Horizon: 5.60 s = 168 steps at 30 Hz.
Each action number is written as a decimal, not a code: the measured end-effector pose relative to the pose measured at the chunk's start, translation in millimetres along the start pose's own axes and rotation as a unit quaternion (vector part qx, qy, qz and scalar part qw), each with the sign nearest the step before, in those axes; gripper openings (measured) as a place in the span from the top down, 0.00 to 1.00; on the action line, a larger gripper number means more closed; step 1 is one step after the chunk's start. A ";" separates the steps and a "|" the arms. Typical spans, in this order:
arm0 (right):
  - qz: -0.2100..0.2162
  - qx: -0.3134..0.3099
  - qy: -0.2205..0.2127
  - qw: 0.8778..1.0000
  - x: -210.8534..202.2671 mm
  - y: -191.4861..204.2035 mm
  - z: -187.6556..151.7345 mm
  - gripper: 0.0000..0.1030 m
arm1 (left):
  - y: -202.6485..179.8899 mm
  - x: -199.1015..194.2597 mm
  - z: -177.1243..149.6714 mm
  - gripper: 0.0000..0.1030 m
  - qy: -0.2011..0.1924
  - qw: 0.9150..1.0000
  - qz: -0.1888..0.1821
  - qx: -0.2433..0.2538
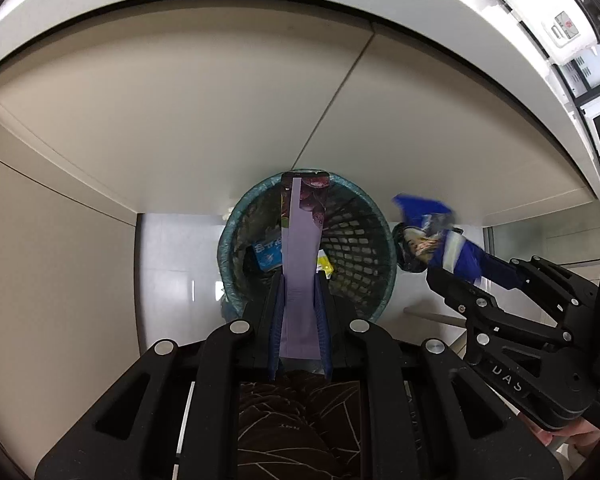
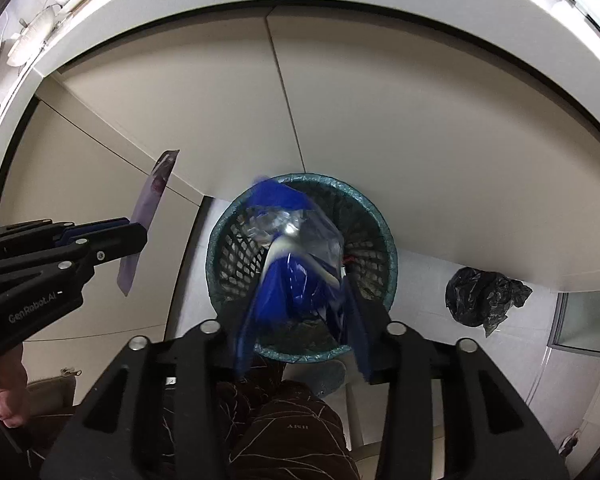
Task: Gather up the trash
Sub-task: 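Open both tools over the wastebasket to drop the wrappers, then raise both tools to the counter toward the bubble wrap and carton, then grasp the bubble wrap with the left tool while the right tool grasps the green carton, then lift the bubble wrap with the left tool while the right tool lifts the carton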
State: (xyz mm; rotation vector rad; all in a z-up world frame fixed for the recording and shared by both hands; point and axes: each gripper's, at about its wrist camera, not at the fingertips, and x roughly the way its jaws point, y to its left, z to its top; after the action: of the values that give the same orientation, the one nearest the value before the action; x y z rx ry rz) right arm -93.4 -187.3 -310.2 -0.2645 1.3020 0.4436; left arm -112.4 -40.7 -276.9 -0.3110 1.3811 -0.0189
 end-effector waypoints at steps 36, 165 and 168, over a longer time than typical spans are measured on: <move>-0.046 0.097 -0.047 0.993 -43.2 -84.8 -52.0 0.08 | -63.3 71.5 8.8 0.77 0.066 0.996 0.001 0.058; -0.121 0.128 -0.189 0.966 -112.8 -178.7 397.8 0.58 | -18.5 -63.1 425.5 0.93 -0.091 0.987 0.084 -0.107; -0.122 0.121 -0.192 0.966 -122.5 -177.8 391.6 0.58 | -19.5 -70.2 418.7 0.93 -0.098 0.986 0.080 -0.109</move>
State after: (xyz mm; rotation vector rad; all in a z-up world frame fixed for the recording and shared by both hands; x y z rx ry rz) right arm 303.0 -196.8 -103.4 -0.1227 0.9163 0.1129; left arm 281.7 40.5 -140.2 -0.3724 1.2109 0.2910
